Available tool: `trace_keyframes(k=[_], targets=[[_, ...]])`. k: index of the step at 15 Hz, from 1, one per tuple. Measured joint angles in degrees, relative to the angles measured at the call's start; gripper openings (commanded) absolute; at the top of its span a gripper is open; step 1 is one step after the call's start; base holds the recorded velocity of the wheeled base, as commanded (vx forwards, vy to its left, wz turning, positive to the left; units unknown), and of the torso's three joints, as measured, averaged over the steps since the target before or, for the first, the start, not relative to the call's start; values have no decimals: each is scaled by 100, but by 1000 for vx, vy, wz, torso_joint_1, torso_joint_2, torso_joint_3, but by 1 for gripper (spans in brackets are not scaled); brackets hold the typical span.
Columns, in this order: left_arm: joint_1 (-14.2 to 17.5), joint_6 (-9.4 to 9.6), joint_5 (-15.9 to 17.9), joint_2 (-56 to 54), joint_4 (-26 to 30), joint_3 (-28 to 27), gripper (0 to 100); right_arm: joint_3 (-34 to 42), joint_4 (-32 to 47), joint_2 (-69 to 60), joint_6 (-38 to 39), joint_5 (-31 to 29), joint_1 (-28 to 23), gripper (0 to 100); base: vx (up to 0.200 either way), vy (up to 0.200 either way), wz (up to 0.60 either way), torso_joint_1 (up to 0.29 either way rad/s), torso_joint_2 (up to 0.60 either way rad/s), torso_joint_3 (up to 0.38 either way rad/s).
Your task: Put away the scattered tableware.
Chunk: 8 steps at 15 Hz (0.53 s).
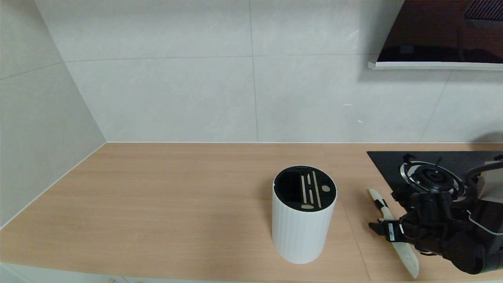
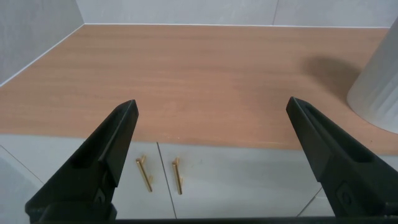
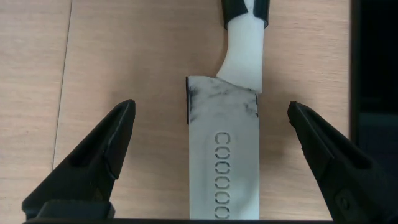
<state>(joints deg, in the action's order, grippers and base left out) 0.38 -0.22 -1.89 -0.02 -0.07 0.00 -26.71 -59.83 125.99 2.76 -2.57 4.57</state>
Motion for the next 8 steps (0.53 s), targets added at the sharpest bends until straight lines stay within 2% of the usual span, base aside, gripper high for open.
trace_keyframes(k=[8], targets=[[0, -2, 0, 0, 0, 0, 100, -82, -84, 155, 39, -43, 0, 100, 0, 0, 0, 0, 0, 0]])
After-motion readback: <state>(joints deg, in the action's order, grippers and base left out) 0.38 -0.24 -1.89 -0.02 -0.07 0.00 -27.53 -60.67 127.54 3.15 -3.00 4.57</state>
